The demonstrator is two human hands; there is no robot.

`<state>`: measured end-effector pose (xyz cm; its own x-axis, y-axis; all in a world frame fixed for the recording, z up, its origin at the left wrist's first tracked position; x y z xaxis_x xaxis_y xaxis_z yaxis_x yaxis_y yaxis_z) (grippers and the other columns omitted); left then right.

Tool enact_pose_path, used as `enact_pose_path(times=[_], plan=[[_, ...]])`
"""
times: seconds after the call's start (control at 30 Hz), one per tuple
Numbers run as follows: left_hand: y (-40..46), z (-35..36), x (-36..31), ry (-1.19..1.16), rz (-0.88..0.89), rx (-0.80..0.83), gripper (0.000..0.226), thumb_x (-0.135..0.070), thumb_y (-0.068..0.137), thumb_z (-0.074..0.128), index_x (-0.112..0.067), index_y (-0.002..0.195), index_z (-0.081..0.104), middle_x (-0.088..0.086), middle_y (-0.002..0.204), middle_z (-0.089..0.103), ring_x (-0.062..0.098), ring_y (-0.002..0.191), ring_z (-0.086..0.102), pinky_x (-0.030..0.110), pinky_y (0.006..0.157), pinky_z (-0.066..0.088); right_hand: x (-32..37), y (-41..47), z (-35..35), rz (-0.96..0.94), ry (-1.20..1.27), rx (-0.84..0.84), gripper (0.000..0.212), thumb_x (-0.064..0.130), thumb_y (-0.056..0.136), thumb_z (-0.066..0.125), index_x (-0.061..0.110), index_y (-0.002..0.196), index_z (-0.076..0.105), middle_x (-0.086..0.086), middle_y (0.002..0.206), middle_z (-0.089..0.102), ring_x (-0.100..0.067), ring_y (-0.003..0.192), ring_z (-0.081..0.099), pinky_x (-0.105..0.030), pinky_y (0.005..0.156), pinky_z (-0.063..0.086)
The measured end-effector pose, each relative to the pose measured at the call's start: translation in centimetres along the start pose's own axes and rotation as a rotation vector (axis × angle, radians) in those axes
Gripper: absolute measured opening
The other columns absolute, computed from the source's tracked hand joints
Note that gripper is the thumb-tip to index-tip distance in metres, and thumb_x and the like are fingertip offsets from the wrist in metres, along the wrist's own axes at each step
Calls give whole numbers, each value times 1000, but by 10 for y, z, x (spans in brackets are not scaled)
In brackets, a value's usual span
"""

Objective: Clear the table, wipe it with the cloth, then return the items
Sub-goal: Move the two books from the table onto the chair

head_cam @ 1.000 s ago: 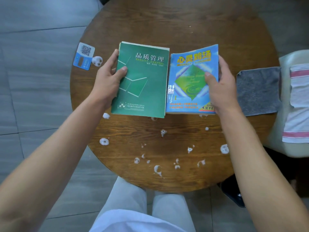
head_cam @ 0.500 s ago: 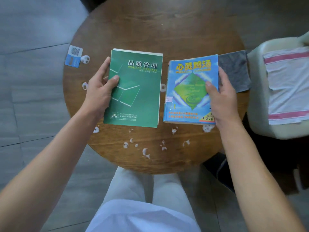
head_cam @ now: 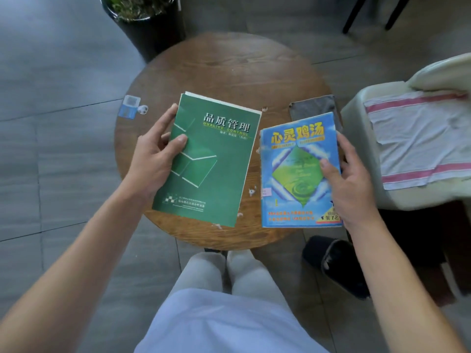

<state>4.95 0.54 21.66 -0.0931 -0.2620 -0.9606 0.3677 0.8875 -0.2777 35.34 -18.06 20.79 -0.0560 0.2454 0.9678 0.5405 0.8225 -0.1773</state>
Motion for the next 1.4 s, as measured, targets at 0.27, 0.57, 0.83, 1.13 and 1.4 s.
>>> enact_pose_path(times=[0.27, 0.57, 0.83, 1.13, 1.4], plan=[[-62, -24, 5, -125, -90, -66, 61, -2, 101, 58, -28, 155, 44, -3, 109, 79, 12, 84, 76, 26, 72, 62, 23, -82, -2, -7, 60, -95, 47, 20, 100, 61, 42, 141, 54, -5, 134, 70, -5, 85, 73, -18, 77, 58], [-100, -14, -29, -104, -54, 41, 60, -2, 101, 58, -29, 154, 46, -3, 116, 78, 14, 90, 76, 28, 76, 63, 43, -140, -17, -58, 109, -172, 50, 13, 104, 56, 33, 149, 49, 2, 140, 66, -6, 89, 73, -18, 76, 59], [-113, 55, -47, -86, -72, 119, 59, -8, 101, 61, -35, 152, 49, 1, 115, 78, 16, 84, 77, 29, 69, 63, 44, -165, -73, -44, 145, -295, 48, 14, 104, 56, 36, 147, 51, 5, 133, 71, -5, 96, 73, -19, 86, 57], [-127, 198, -37, -63, -99, 121, 58, -7, 101, 60, -34, 151, 49, -2, 115, 78, 15, 83, 77, 30, 67, 64, 20, -168, -205, -10, 186, -365, 47, 27, 96, 62, 44, 140, 54, 6, 129, 72, -10, 102, 73, -28, 91, 59], [-142, 307, -25, -44, -145, 135, 56, -6, 102, 58, -36, 148, 52, -4, 109, 79, 14, 79, 77, 32, 68, 65, -2, -158, -320, 5, 185, -361, 50, 14, 104, 57, 30, 151, 48, 9, 128, 72, -14, 120, 68, -36, 104, 54]])
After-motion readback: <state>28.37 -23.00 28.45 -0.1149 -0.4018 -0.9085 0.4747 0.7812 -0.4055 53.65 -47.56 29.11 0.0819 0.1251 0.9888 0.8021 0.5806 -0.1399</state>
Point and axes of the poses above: each hand's wrist, its own y-axis towards the middle knuckle, its own z-axis out of the palm, x = y × z, the point moved 1 cm from there along y, towards the middle knuckle
